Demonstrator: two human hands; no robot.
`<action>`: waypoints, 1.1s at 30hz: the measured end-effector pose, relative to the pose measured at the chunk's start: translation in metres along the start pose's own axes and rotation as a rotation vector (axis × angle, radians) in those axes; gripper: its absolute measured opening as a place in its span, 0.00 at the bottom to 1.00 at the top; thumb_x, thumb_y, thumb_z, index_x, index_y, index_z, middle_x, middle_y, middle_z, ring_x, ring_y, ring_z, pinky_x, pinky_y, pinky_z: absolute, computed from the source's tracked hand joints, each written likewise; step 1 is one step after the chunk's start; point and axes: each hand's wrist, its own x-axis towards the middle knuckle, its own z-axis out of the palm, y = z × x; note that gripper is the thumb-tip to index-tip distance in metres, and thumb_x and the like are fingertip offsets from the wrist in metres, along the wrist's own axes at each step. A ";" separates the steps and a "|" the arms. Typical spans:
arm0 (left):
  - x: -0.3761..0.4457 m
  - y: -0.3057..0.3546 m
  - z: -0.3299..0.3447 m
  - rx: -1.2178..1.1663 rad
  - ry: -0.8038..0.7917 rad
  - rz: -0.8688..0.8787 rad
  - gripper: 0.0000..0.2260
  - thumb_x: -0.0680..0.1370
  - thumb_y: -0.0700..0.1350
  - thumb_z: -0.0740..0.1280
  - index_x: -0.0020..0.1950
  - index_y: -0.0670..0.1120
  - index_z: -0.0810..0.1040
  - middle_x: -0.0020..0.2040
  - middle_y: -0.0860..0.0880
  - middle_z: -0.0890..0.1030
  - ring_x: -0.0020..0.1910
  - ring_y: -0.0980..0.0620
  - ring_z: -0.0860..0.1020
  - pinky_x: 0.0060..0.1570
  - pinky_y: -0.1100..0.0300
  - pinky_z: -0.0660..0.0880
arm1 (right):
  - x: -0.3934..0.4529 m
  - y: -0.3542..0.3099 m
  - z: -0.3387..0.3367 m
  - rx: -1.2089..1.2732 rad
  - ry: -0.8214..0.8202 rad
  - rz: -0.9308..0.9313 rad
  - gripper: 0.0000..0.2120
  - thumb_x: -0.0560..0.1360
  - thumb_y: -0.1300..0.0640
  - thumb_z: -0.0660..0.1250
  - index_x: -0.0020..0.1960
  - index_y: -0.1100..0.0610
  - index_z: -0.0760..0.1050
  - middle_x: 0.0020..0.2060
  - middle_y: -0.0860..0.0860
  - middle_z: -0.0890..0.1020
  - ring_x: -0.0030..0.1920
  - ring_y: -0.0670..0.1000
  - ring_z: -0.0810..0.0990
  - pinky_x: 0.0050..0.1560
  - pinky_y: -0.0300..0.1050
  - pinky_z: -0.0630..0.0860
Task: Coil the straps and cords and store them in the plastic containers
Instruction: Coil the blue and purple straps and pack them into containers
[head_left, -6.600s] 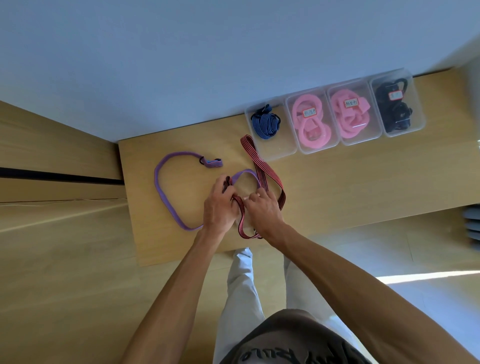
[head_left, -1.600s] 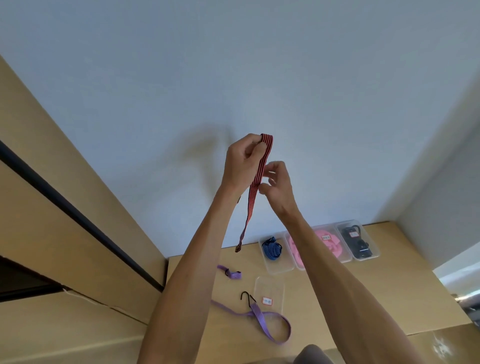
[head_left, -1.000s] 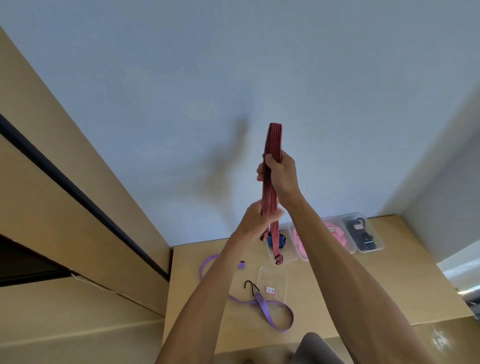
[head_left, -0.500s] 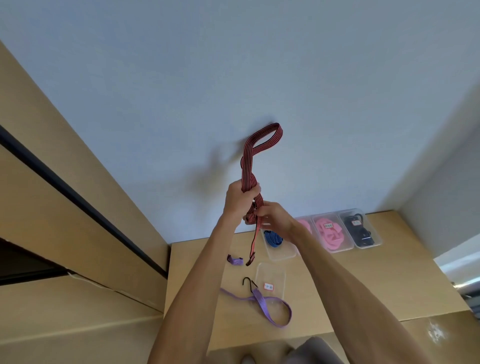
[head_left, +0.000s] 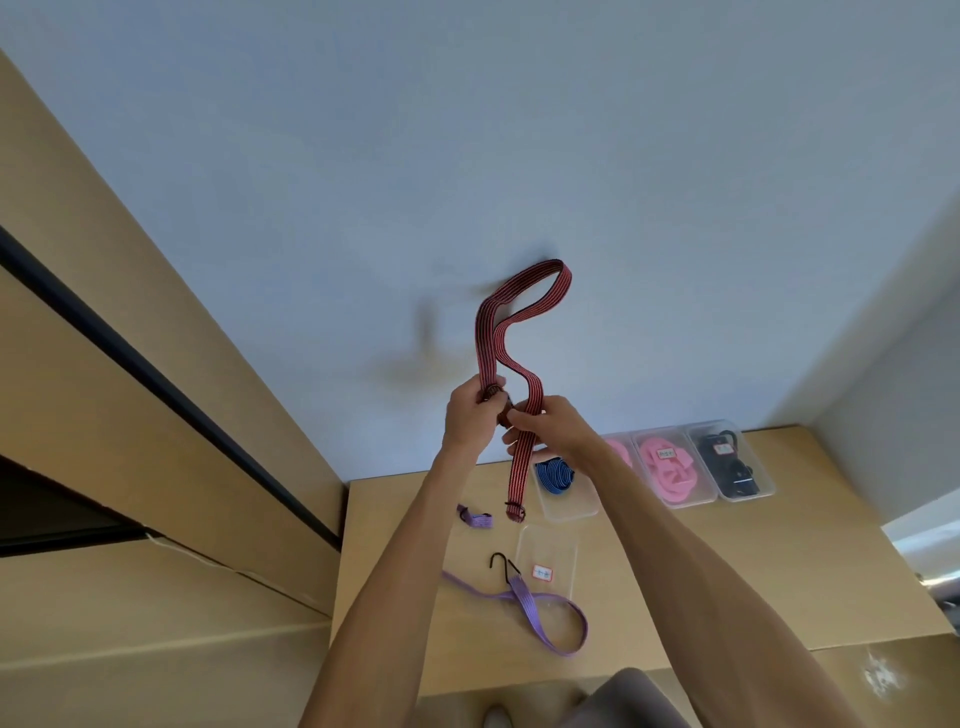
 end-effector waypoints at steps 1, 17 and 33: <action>-0.001 -0.006 -0.001 0.085 0.093 0.016 0.05 0.79 0.36 0.65 0.48 0.43 0.80 0.35 0.50 0.81 0.33 0.55 0.80 0.39 0.58 0.80 | 0.002 0.000 0.000 -0.007 0.057 0.020 0.09 0.76 0.58 0.70 0.48 0.64 0.79 0.41 0.60 0.86 0.39 0.55 0.87 0.37 0.48 0.84; -0.031 -0.032 -0.001 -0.106 -0.382 -0.201 0.12 0.77 0.50 0.66 0.47 0.44 0.85 0.43 0.50 0.85 0.42 0.56 0.80 0.44 0.62 0.74 | 0.012 -0.016 0.009 0.661 0.275 0.114 0.10 0.74 0.60 0.75 0.43 0.64 0.77 0.38 0.56 0.75 0.39 0.55 0.79 0.47 0.51 0.83; -0.035 -0.031 0.013 0.172 -0.190 0.085 0.04 0.72 0.42 0.74 0.44 0.51 0.86 0.40 0.57 0.84 0.41 0.58 0.80 0.43 0.67 0.74 | 0.001 -0.023 -0.012 0.965 0.246 0.193 0.07 0.76 0.62 0.73 0.46 0.64 0.77 0.36 0.55 0.78 0.37 0.49 0.80 0.34 0.40 0.81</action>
